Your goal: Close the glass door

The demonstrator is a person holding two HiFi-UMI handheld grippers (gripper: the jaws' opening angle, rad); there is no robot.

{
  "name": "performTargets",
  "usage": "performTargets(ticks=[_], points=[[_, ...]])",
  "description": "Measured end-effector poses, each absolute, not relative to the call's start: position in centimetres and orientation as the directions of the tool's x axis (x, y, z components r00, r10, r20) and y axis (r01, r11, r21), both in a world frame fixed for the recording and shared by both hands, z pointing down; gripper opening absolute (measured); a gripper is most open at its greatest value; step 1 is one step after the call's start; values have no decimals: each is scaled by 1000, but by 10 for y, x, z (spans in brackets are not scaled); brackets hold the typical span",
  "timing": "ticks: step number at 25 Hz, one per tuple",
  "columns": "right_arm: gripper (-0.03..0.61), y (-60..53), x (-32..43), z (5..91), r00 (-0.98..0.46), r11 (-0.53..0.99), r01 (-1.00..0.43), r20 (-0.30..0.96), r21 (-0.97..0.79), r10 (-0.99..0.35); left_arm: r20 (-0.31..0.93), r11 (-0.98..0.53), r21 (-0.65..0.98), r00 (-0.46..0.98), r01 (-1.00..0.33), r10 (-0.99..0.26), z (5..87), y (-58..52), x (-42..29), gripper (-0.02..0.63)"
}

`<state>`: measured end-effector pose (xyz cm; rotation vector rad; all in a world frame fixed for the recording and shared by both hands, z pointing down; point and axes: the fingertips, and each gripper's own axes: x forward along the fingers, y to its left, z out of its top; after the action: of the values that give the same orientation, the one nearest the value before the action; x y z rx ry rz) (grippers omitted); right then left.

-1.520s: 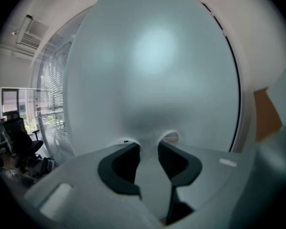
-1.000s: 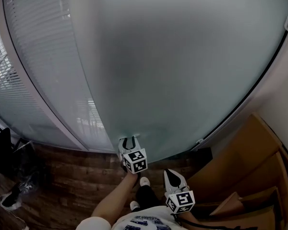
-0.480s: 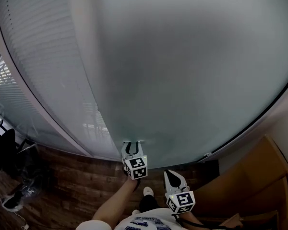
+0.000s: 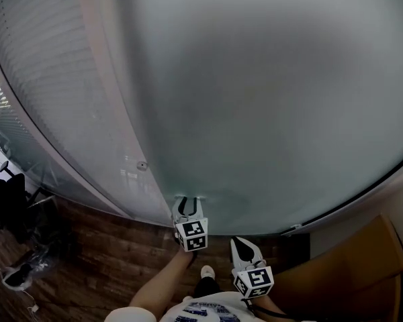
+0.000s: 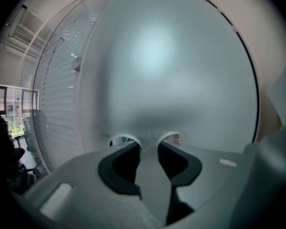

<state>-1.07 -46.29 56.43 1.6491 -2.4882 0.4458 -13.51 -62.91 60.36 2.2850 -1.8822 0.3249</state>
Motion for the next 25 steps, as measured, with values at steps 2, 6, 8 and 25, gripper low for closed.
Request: performTargets(ticks=[2, 6, 8, 25], points=[[8, -473, -9, 561, -405, 370, -913, 261, -174, -876, 261, -189, -10, 180, -982, -949, 600, -636, -134, 117], [8, -486, -4, 552, -418, 383, -907, 257, -176, -871, 254, -189, -4, 181, -982, -950, 592, -645, -129, 117], [8, -492, -4, 555, -421, 385, -905, 254, -181, -871, 256, -194, -4, 186, -981, -948, 596, -650, -129, 117], [8, -528, 12, 567, -456, 415, -887, 249, -201, -855, 248, -138, -1, 134, -990, -959, 599, -681, -131, 118]])
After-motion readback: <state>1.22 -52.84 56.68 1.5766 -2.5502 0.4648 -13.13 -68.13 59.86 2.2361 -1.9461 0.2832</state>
